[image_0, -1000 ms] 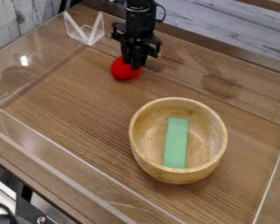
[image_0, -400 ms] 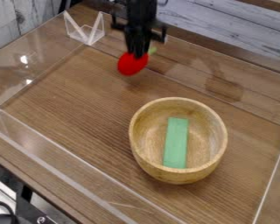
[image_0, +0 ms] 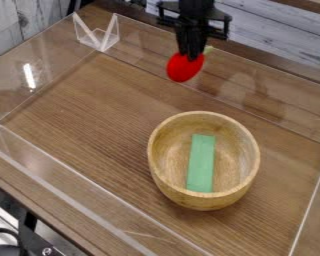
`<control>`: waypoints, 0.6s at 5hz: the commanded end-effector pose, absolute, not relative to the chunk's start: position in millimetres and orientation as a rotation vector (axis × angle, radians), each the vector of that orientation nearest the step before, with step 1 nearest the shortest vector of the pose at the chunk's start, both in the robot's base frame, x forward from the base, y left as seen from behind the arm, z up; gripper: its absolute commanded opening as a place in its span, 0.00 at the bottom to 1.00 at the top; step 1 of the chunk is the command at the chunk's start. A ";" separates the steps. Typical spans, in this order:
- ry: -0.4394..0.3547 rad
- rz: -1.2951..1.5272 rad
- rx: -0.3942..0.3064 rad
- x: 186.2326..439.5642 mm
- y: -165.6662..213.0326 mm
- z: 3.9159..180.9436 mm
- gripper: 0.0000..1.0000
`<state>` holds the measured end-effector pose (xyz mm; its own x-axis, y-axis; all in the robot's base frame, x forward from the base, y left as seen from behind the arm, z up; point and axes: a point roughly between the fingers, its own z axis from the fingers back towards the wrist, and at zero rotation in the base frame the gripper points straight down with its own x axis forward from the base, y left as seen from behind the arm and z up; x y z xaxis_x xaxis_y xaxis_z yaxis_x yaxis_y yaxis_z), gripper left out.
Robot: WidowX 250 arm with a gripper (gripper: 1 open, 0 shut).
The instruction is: Move the red object to the right side of the table
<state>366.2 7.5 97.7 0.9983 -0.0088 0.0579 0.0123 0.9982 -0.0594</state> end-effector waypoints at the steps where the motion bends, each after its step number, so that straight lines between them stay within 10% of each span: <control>1: -0.151 -0.037 -0.075 370.1 -25.6 125.2 0.00; 3: -0.154 0.019 -0.082 371.2 -33.5 110.2 0.00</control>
<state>367.5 -34.3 88.7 0.9957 0.0195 0.0901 -0.0125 0.9969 -0.0774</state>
